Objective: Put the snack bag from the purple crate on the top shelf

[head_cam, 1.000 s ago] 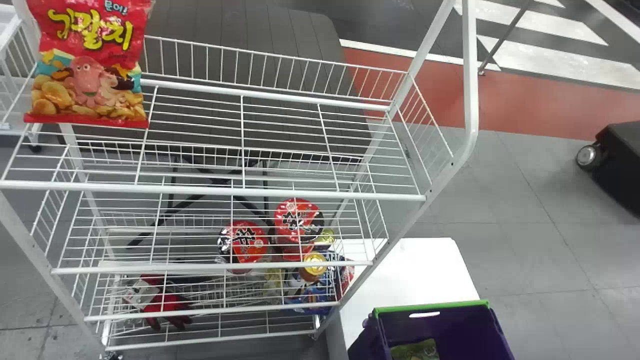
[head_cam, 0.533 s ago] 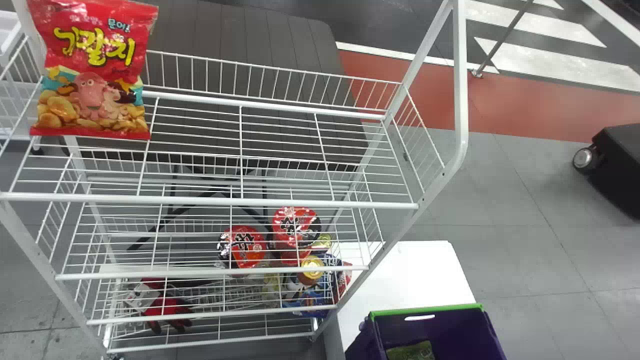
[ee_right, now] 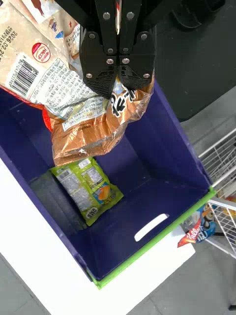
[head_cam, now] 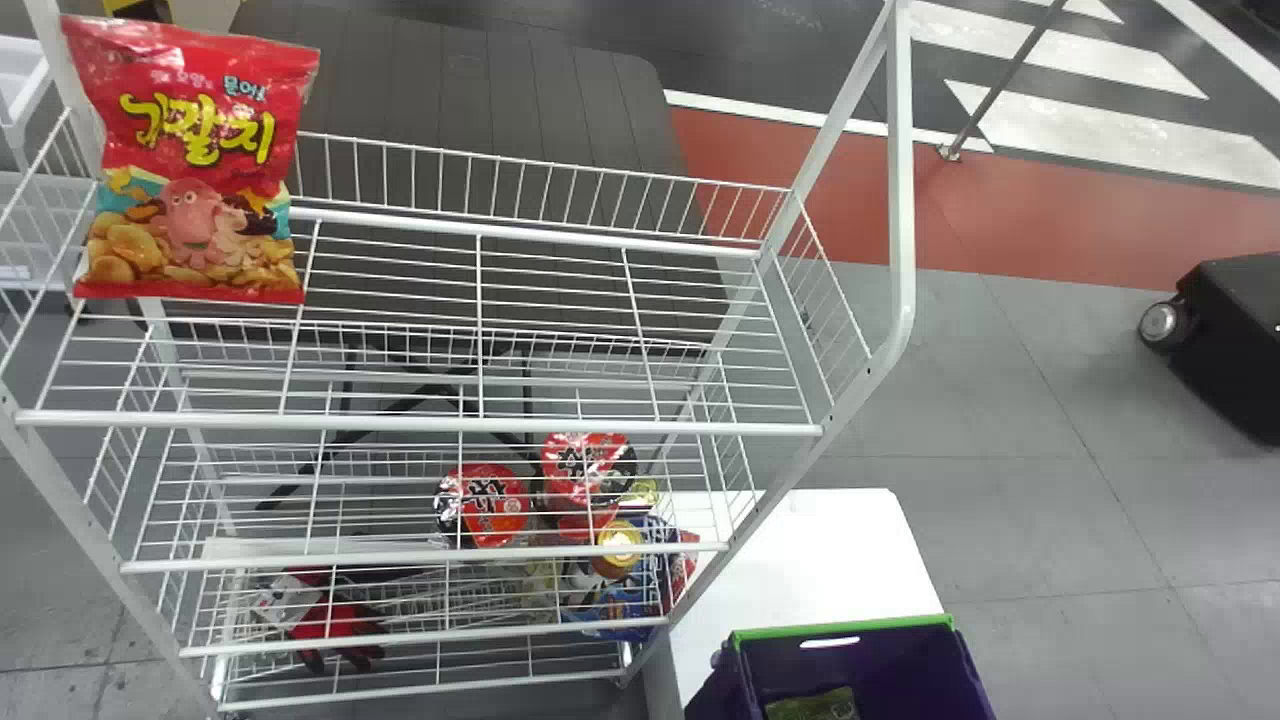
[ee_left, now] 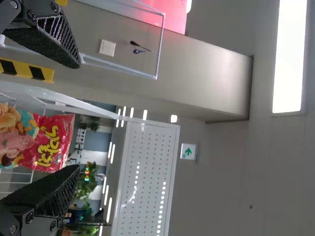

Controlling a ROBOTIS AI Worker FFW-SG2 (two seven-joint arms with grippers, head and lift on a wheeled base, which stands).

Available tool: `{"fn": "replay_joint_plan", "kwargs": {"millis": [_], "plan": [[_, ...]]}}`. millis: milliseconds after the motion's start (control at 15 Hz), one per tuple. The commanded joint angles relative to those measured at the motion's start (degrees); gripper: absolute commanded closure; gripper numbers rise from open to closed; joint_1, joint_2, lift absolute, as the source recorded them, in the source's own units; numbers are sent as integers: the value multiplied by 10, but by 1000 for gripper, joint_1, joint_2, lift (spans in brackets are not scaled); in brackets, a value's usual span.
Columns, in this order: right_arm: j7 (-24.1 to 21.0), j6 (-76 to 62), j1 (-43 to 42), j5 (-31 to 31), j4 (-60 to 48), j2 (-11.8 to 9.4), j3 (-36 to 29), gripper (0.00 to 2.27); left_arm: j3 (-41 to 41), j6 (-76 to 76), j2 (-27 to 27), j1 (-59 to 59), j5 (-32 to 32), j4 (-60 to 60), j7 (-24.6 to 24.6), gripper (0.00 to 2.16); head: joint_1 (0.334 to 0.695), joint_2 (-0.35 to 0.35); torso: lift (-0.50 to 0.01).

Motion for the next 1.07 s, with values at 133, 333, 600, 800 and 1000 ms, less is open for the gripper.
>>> {"fn": "replay_joint_plan", "kwargs": {"millis": [133, 333, 600, 800, 1000], "plan": [[0, 1, -3, 0, 1, -1, 1, 2219, 0, 0, 0, -2, 1, 3, 0, 87, 695, -350, -4], [0, -6, -4, -1, 4, 0, 2, 2219, 0, 0, 0, -2, 1, 2, 0, 87, 695, -350, 7], [0, -20, -4, -1, 8, 2, 4, 2219, -1, 18, 0, -2, -1, 2, 0, 87, 695, -350, 10], [1, -20, -4, -1, 7, 2, 3, 2219, -3, 53, 0, -2, -9, 0, -1, 87, 695, -350, 10], [1, -25, -2, -1, 7, 5, 3, 2219, -3, 51, 0, 0, -10, -2, -1, 87, 695, -350, 10]]}}
